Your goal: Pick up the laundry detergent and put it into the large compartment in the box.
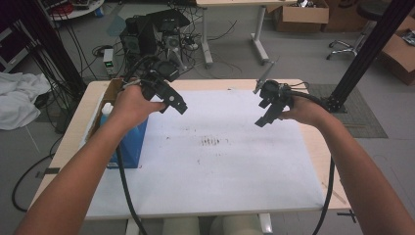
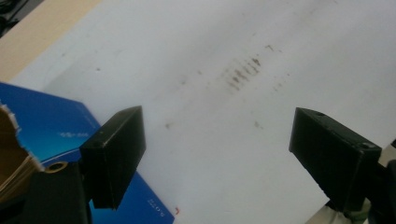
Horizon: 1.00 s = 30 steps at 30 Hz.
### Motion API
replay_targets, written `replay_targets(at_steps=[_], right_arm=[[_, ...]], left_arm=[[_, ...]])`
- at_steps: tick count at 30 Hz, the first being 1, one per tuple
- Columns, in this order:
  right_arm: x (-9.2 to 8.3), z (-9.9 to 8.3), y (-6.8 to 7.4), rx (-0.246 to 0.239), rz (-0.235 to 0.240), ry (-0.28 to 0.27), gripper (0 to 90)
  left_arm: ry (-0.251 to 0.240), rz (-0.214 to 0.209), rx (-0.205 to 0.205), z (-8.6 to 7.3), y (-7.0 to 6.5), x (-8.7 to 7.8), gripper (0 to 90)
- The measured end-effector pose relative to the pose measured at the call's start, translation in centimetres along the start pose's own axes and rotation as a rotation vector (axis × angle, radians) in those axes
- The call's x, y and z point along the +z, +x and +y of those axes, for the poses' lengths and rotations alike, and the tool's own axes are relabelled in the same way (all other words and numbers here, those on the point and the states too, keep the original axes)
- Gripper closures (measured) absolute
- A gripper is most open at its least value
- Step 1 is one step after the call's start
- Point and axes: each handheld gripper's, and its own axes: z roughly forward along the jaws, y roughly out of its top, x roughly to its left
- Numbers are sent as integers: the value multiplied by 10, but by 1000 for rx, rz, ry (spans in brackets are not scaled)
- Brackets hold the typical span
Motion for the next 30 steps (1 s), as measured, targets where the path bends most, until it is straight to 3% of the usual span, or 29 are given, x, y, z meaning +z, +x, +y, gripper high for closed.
replay_targets(at_steps=[1, 22, 25, 30], right_arm=[[0, 0, 0, -2, -1, 1, 179], [0, -1, 1, -8, -4, -2, 177], [1, 0, 2, -12, -2, 2, 177], [3, 1, 2, -16, 4, 5, 177]], left_arm=[[12, -8, 29, 3, -4, 4, 193], [60, -85, 215, 14, -45, 51, 198], [67, -86, 230, 14, -48, 53, 199], [57, -90, 214, 13, -43, 53, 199]])
